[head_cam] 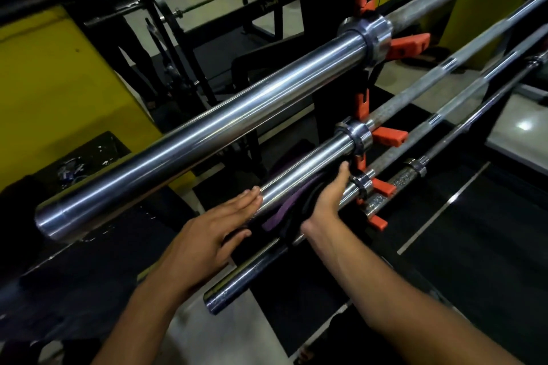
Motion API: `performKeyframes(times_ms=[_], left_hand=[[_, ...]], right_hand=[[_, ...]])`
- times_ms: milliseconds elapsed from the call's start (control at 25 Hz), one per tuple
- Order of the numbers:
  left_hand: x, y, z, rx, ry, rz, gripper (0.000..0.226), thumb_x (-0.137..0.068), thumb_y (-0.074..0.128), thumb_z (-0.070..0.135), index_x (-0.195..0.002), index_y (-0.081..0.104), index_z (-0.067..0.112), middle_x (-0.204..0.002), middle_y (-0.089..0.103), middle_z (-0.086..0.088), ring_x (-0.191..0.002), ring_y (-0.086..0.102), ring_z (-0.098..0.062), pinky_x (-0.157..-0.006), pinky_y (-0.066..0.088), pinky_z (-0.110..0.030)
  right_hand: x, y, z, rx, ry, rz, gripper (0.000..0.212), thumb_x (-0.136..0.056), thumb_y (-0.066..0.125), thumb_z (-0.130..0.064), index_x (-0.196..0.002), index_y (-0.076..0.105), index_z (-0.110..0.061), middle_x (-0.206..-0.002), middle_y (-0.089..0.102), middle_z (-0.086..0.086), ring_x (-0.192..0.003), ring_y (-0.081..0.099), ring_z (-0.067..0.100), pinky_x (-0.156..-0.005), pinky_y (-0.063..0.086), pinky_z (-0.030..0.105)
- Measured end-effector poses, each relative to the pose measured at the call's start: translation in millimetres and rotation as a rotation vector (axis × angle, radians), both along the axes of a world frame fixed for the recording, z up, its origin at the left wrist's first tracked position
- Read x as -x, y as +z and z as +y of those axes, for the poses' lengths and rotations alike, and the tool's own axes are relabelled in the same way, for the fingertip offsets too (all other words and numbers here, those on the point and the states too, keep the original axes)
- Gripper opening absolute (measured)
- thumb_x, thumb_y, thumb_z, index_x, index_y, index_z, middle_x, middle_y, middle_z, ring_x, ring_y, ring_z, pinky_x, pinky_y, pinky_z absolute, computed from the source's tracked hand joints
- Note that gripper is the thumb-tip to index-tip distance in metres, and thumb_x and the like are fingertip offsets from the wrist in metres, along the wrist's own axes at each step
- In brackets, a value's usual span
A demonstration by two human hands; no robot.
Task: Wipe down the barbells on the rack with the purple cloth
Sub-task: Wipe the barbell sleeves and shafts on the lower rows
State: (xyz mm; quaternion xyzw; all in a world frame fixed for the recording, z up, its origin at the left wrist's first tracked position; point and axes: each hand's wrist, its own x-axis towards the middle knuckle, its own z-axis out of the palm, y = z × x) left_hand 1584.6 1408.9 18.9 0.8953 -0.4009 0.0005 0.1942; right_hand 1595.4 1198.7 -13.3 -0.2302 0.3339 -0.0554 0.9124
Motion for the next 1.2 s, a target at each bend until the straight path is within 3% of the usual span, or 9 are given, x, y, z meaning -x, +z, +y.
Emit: performKeyframes(times_ms=[120,320,440,520,600,720,840,1040,1200], left_hand=[[-0.1,-1.9,0.6,-0.006,0.013,0.005,0.07,-0.091,0.072,0.016,-0.152,0.039,0.027,-0.158,0.032,0.016,-0.144,0.031,0.001,-0.115,0.031,-0.019],[3.0,4.0,-0.6,-0.024,0.03,0.03,0.067,-0.092,0.071,0.017,-0.151,0.04,0.025,-0.158,0.034,0.012,-0.144,0.032,0.0,-0.116,0.032,-0.022],[8.4,11.2,2.4,0.058,0.092,0.07,0.062,-0.094,0.07,0.025,-0.149,0.043,0.025,-0.157,0.037,0.014,-0.141,0.038,-0.001,-0.114,0.036,-0.023],[17.8,15.5,10.7,0.094,0.153,0.062,0.057,-0.096,0.065,0.032,-0.149,0.044,0.027,-0.156,0.038,0.017,-0.139,0.04,0.001,-0.113,0.038,-0.022],[33.1,19.9,27.2,0.092,0.204,0.047,0.055,-0.098,0.058,0.036,-0.15,0.043,0.029,-0.155,0.038,0.019,-0.139,0.039,0.002,-0.112,0.04,-0.026],[62.8,41.5,54.0,0.037,0.169,-0.014,0.054,-0.098,0.052,0.041,-0.15,0.041,0.033,-0.154,0.038,0.023,-0.138,0.04,0.003,-0.106,0.045,-0.028],[80.6,86.4,72.8,-0.022,-0.02,-0.247,0.046,-0.097,0.055,0.035,-0.143,0.054,0.028,-0.142,0.054,0.019,-0.126,0.052,0.005,-0.09,0.056,-0.025],[44.0,147.7,96.9,-0.255,-0.184,-0.621,0.057,-0.101,0.048,0.033,-0.153,0.036,0.012,-0.159,0.034,-0.004,-0.147,0.031,-0.02,-0.119,0.03,-0.045],[2.4,153.7,82.2,-0.341,-0.158,-0.447,0.063,-0.105,0.022,0.045,-0.159,0.0,0.023,-0.167,-0.009,0.005,-0.152,0.001,-0.009,-0.117,0.016,-0.027]], right_hand=[[-17.5,3.4,-19.1,0.019,-0.133,0.021,0.073,-0.09,0.041,-0.076,-0.121,0.069,-0.016,-0.115,0.073,0.008,-0.106,0.068,0.026,-0.092,0.054,0.038],[32.2,-15.0,13.5,0.229,0.201,-0.046,0.048,-0.1,0.039,-0.062,-0.115,0.066,-0.025,-0.109,0.076,-0.001,-0.098,0.073,0.012,-0.092,0.055,0.033],[62.2,-26.0,6.0,0.61,0.195,-0.073,0.046,-0.095,0.042,-0.07,-0.118,0.063,-0.036,-0.111,0.073,-0.009,-0.11,0.067,0.012,-0.101,0.051,0.036],[81.1,-26.4,-1.2,0.925,0.114,-0.145,0.041,-0.094,0.037,-0.063,-0.124,0.055,-0.04,-0.119,0.063,-0.009,-0.118,0.058,0.004,-0.1,0.045,0.018],[88.1,-17.7,-5.8,1.166,0.074,-0.369,0.05,-0.098,0.037,-0.047,-0.14,0.045,-0.022,-0.136,0.05,-0.001,-0.131,0.045,0.0,-0.105,0.036,0.012],[60.2,-11.5,-13.8,1.697,0.145,-0.387,0.066,-0.098,0.04,-0.051,-0.157,0.028,-0.025,-0.165,0.016,0.005,-0.155,0.011,0.019,-0.124,0.017,0.044],[18.6,-26.4,-12.9,2.168,0.144,-0.218,0.07,-0.096,0.036,-0.068,-0.145,0.052,-0.021,-0.161,0.032,0.009,-0.154,0.013,0.031,-0.12,0.012,0.064],[23.4,-24.7,52.6,2.203,-0.097,-0.126,0.055,-0.085,0.055,-0.06,-0.114,0.07,-0.015,-0.123,0.065,0.004,-0.135,0.046,0.033,-0.113,0.018,0.07],[62.5,-22.7,170.3,2.25,-0.048,-0.27,0.047,-0.078,0.063,-0.059,-0.105,0.071,-0.022,-0.114,0.067,-0.003,-0.126,0.053,0.026,-0.112,0.019,0.07]])
